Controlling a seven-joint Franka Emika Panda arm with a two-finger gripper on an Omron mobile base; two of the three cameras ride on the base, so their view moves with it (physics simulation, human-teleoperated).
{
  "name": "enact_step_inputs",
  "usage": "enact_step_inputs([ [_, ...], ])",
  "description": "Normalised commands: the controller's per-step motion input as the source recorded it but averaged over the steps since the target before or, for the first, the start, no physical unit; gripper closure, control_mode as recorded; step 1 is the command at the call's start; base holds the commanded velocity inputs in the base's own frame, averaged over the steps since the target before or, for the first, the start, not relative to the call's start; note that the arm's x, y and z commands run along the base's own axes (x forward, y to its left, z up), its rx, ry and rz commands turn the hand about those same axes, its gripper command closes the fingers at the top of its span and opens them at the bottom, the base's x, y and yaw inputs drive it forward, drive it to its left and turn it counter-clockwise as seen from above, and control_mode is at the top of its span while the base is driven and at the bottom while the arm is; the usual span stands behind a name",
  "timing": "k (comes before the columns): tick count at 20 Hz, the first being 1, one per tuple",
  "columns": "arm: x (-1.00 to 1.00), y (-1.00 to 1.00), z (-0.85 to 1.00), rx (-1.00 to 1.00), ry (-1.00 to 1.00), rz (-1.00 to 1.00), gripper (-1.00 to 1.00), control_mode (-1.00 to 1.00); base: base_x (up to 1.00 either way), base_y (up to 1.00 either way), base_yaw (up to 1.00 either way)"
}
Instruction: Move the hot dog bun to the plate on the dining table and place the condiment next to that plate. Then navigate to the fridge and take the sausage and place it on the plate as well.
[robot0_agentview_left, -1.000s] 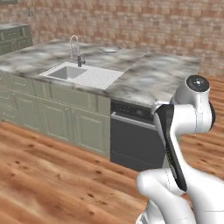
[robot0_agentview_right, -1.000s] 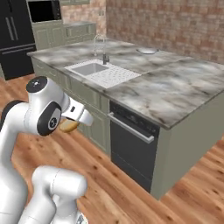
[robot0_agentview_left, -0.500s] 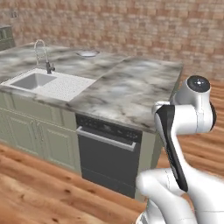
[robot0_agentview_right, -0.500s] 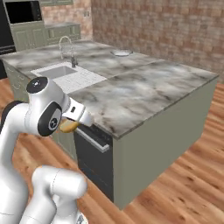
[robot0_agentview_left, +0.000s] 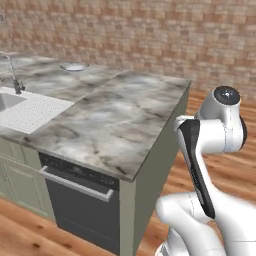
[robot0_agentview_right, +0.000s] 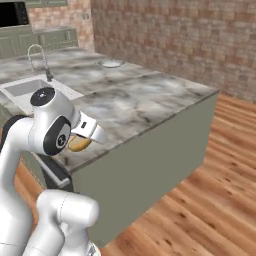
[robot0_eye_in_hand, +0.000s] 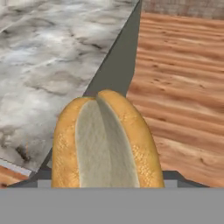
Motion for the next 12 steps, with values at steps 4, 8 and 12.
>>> enact_step_inputs([
  [4, 0.0, 0.0, 0.0, 0.0, 0.0, 0.0, 1.0, 1.0, 0.35, -1.0, 0.0],
  [8, 0.0, 0.0, 0.0, 0.0, 0.0, 0.0, 1.0, 1.0, 0.51, -1.0, 0.02],
  [12, 0.0, 0.0, 0.0, 0.0, 0.0, 0.0, 1.0, 1.0, 0.55, -1.0, 0.12],
])
